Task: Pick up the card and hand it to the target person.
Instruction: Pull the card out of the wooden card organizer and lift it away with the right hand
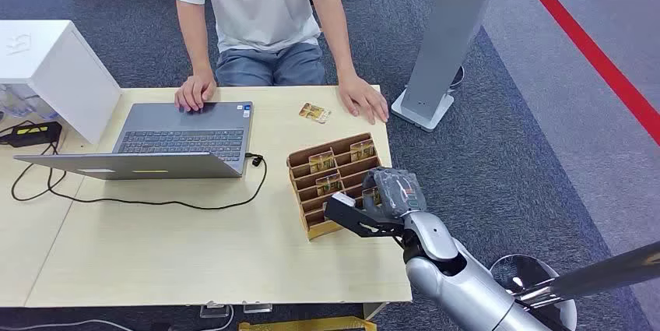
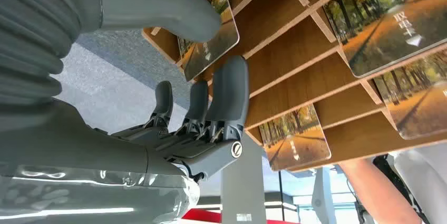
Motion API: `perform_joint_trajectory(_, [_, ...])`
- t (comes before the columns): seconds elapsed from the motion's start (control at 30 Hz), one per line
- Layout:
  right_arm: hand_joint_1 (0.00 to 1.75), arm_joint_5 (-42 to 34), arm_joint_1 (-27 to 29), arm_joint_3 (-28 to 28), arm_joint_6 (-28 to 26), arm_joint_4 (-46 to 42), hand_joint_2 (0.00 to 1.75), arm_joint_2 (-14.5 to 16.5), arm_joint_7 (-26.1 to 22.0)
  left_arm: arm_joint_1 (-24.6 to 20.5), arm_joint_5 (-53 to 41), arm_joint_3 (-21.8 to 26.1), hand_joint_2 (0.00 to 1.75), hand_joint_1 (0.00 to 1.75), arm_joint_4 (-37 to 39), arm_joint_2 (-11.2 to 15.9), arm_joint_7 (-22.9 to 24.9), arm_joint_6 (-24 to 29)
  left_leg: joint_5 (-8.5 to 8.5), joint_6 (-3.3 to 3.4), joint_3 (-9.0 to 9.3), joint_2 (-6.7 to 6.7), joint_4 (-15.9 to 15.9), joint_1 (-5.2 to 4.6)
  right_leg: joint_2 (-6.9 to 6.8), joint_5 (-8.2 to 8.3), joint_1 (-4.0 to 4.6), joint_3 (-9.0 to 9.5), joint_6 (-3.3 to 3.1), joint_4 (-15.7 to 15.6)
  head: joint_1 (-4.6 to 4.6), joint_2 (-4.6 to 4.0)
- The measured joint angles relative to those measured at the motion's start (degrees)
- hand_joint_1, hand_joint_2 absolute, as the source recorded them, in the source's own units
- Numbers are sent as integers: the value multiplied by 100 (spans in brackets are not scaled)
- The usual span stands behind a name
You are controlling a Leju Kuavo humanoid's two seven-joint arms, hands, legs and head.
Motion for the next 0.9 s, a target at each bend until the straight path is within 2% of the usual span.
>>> perform_joint_trajectory(0.27, [121, -35, -85, 67, -82, 223, 175, 47, -44, 1, 13, 2, 0, 0, 2, 0, 0, 17, 0, 0, 0, 0, 0, 0, 0, 0, 0, 0, 0, 0, -1, 0])
perform_joint_trajectory(0.4, [116, -36, -126, 81, -87, 287, 175, 64, -44, 1, 32, 3, 0, 0, 2, 0, -1, 21, 0, 0, 1, 0, 0, 0, 0, 0, 0, 0, 0, 0, -2, 0])
perform_joint_trajectory(0.53, [137, -36, -165, 105, -88, 340, 175, 77, -44, 1, 35, 3, 0, 0, 2, 0, -2, 29, 0, 0, 1, 0, 0, 0, 0, 0, 0, 0, 0, 0, 2, 0])
perform_joint_trajectory(0.7, [140, -38, -195, 113, -95, 381, 175, 87, -44, 2, 14, 1, 0, 0, 1, 1, -29, 4, 0, 0, 3, 0, 0, 0, 0, 0, 0, 1, 0, 0, 2, 0])
perform_joint_trajectory(0.83, [143, -40, -204, 114, -97, 386, 175, 86, -39, 3, 3, -6, 175, 0, 1, 19, -165, -239, 0, 0, 4, 1, 0, 0, 0, 0, 0, 1, 0, 0, -1, 0])
perform_joint_trajectory(0.9, [144, -40, -204, 114, -96, 386, 175, 84, -33, 3, 15, -8, 175, 0, 1, 38, -255, -374, 0, 0, 4, 1, 0, 0, 1, 0, 0, 1, 0, 0, 1, 0])
